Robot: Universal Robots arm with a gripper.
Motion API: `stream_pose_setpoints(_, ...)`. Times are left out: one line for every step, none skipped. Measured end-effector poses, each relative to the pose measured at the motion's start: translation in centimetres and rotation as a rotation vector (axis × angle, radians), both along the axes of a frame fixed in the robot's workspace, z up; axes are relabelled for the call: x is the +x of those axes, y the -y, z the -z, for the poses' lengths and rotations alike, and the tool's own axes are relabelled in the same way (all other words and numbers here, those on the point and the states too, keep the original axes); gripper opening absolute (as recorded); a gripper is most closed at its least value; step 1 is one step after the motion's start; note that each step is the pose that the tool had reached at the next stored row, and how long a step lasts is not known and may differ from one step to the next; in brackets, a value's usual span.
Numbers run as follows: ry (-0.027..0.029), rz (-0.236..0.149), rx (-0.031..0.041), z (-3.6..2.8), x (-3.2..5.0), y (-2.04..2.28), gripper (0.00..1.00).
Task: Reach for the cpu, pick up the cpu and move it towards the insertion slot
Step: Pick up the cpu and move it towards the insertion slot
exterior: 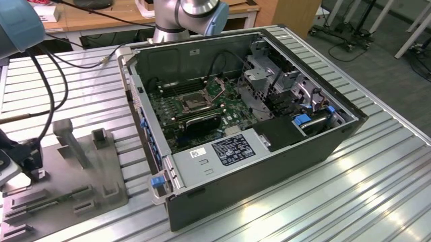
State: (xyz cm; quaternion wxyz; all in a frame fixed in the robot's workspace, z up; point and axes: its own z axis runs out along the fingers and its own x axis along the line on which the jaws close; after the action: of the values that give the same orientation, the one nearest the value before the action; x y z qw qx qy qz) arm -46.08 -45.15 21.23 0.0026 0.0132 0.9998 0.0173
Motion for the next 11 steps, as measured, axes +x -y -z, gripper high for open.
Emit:
stream_pose_setpoints(0.0,0.0,0.0,-0.06,0.0,0.0,0.55)
stream_pose_setpoints(0.0001,0.0,0.0001,-0.11,0.0,0.0,0.55)
stream_pose_setpoints(0.0001,0.0,0.0,-0.17,0.0,0.0,0.55)
stream_pose_setpoints(0.0,0.0,0.0,-0.23,0.0,0.0,0.55)
stream_pose_setpoints(0.0002,0.0,0.0001,-0.26,0.0,0.0,0.55)
stream_pose_setpoints(0.0002,0.0,0.0001,-0.3,0.0,0.0,0.55)
stream_pose_setpoints(0.0001,0.0,0.0,-0.35,0.0,0.0,0.55)
stream_pose_setpoints(-0.0001,0.0,0.0,-0.4,0.0,0.0,0.55)
stream_pose_setpoints(0.0,0.0,-0.0001,-0.45,0.0,0.0,0.55)
stream_pose_setpoints(0.0001,0.0,0.0,-0.49,0.0,0.0,0.55)
stream_pose_setpoints(0.0001,0.0,-0.0001,-0.54,0.0,0.0,0.55)
